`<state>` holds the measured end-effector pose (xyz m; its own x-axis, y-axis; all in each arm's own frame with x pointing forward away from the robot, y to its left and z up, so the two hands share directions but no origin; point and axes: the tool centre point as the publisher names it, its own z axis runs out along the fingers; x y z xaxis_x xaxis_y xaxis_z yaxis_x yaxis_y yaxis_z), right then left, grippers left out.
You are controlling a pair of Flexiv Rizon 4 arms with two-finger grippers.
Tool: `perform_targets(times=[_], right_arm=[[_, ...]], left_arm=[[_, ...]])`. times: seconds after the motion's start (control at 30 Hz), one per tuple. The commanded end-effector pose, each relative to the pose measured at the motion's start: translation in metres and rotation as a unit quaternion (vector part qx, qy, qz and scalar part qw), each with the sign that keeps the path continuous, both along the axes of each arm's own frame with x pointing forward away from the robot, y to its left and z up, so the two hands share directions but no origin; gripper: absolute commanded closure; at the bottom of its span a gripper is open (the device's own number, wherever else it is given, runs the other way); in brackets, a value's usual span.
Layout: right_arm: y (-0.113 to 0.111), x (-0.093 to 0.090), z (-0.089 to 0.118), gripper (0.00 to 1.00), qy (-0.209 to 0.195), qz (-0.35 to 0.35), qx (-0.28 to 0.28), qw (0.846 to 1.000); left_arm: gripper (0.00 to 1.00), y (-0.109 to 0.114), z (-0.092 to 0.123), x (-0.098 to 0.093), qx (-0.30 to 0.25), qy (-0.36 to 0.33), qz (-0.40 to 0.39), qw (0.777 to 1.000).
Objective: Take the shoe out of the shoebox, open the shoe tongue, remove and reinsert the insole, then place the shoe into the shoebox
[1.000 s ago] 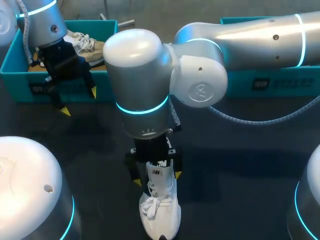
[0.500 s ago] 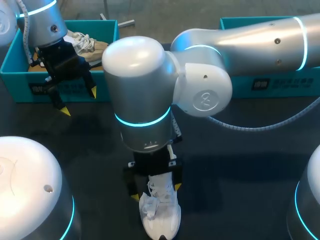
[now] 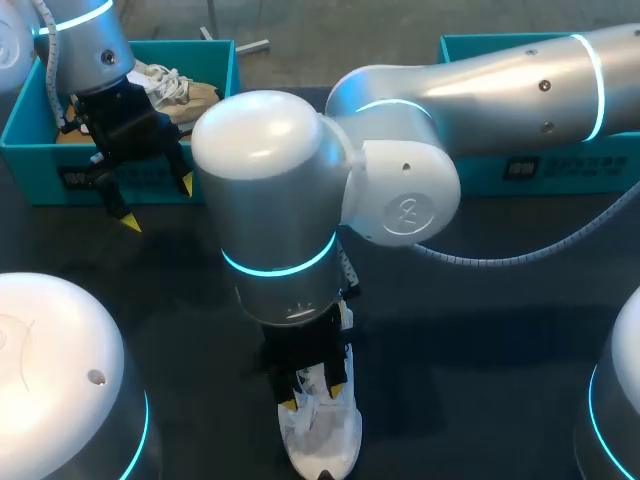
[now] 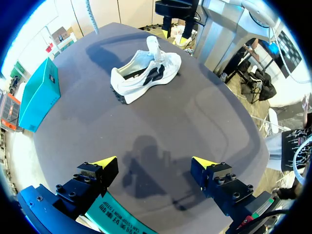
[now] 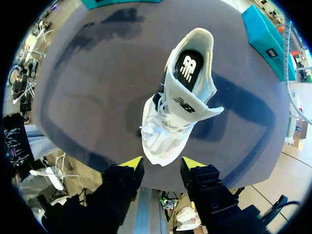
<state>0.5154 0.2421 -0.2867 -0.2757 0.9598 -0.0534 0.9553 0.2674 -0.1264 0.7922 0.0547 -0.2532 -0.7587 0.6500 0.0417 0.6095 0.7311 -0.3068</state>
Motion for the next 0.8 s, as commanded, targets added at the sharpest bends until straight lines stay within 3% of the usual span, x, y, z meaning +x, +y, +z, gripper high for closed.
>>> perform_targets(times=[0.03,0.27,0.8], right_arm=[[0.001,0.000,-0.001,0.54,-0.062,-0.518,-0.060,0.851],[-0.009,0.025,-0.003,0.53,-0.083,-0.501,-0.055,0.860],[-0.023,0.070,-0.025,0.57,-0.079,-0.445,-0.021,0.892]], left_arm=[[0.00,0.000,0.000,-0.001,0.001,-0.001,0.000,1.000],[0.00,0.000,0.000,-0.001,0.001,-0.001,0.000,1.000],[0.00,0.000,0.000,-0.001,0.001,-0.001,0.000,1.000]])
